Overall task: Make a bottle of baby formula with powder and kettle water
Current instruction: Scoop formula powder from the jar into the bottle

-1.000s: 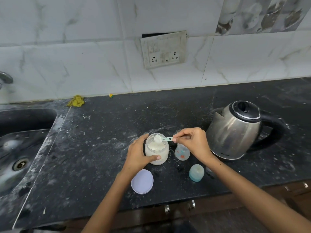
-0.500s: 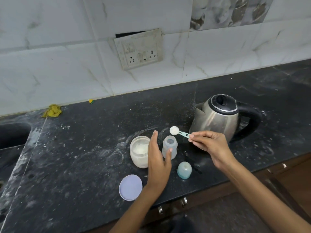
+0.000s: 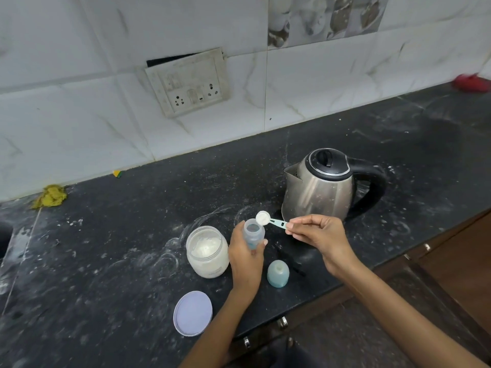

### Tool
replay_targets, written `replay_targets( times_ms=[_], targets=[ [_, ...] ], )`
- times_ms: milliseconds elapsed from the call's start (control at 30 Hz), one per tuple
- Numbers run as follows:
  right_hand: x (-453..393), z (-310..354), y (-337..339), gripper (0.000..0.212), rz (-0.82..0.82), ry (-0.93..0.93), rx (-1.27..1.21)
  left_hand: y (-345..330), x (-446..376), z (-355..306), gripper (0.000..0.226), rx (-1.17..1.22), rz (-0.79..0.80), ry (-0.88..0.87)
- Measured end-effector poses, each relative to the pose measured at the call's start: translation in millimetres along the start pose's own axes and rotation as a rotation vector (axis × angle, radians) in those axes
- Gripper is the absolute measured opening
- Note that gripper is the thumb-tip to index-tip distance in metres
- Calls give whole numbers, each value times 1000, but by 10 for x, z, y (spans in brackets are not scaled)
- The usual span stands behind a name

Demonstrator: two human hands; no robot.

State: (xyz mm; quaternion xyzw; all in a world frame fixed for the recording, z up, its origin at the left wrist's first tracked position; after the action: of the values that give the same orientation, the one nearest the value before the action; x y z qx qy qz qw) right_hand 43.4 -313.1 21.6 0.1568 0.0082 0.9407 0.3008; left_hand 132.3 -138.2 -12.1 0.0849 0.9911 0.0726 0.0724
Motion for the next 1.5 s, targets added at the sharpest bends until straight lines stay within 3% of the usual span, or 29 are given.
replay_targets(
  times_ms=[633, 767, 900, 1000, 1100, 1167, 1333, 1500],
  targets=[
    [-85, 195, 61, 11, -4, 121, 280, -89, -95, -326, 67, -222, 203, -163],
    [-76, 430, -2, 15, -78, 373, 675, -114, -93, -315, 64, -191, 214, -151],
    [148, 708, -272, 11, -121, 809, 1115, -116, -110, -241, 58, -139, 202, -108],
    [341, 755, -432, 16, -114, 1127, 1276, -123, -128, -171, 56, -87, 212, -68],
    [449, 732, -462, 20, -92, 1265, 1279, -130, -153, -120, 55, -20, 237, -7],
    [456, 688, -478, 23, -36, 1277, 1239, -112, -176, -103, 56, -1, 236, 3],
    [271, 749, -392, 25, 81, 1110, 1023, -103, -186, -60, 57, 12, 242, -3],
    [328, 682, -448, 32, 68, 1187, 1136, -110, -180, -26, 57, 32, 234, 7]
  ],
)
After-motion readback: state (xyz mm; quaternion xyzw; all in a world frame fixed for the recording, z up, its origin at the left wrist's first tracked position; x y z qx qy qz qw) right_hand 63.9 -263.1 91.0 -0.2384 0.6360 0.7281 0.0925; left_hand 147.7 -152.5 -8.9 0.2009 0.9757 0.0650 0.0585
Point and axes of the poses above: each hand's wrist, its own x-axis away from the middle knuckle, its own y-axis out of the back of the hand, z = x × y, the point moved 10 cm from there along -x, towards the middle knuckle, and after that the axes turned 14 degrees about x, right-handed, at the moved point
